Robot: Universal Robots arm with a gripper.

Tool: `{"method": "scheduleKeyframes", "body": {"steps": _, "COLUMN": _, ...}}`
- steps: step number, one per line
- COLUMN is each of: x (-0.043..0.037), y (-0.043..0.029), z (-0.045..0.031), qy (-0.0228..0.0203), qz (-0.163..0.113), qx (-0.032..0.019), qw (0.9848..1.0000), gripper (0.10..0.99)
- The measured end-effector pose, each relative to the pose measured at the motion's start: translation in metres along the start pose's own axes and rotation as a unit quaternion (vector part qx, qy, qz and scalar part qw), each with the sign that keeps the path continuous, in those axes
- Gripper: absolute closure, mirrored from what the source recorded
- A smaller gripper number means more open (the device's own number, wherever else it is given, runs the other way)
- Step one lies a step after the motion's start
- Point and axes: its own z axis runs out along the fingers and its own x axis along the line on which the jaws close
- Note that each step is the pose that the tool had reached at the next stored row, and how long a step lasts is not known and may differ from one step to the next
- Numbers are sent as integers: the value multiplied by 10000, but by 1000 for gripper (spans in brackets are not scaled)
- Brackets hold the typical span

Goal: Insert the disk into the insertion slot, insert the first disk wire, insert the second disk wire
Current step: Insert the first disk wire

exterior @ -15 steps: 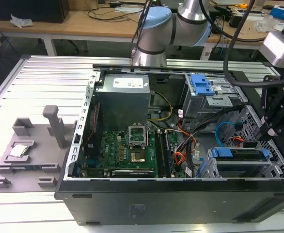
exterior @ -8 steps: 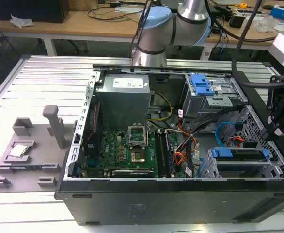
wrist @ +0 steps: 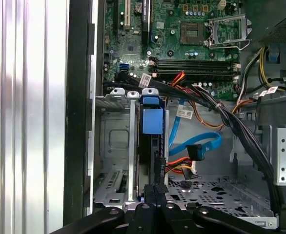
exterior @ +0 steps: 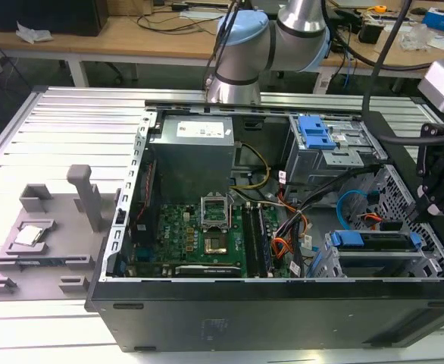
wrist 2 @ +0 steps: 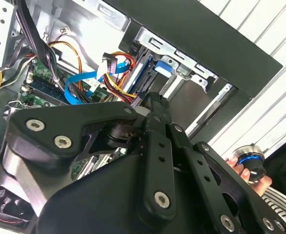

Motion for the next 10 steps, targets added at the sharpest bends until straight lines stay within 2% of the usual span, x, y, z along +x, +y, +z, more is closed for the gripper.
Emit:
{"method": "scheduleKeyframes", "body": {"steps": 2, "x": -2, "y": 41, "z": 18, "qy": -1, "qz": -1, "qx": 0, "qw": 10000, "gripper": 980}}
{"method": "scheduleKeyframes", "body": {"steps": 4, "x": -2, "y": 129, "z": 56, "qy": 0, "qz": 0, "qx": 0, "qw": 10000, "gripper": 980}}
{"method": "scheduleKeyframes", "body": {"steps": 6, "x": -3, "y": 138, "z": 84, "qy": 1, "qz": -1, "qx": 0, "qw": 10000, "gripper": 980}}
{"method": "scheduleKeyframes", "body": {"steps": 10, "x": -3, "y": 139, "z": 85, "qy": 3, "qz": 0, "qx": 0, "qw": 10000, "gripper": 980}}
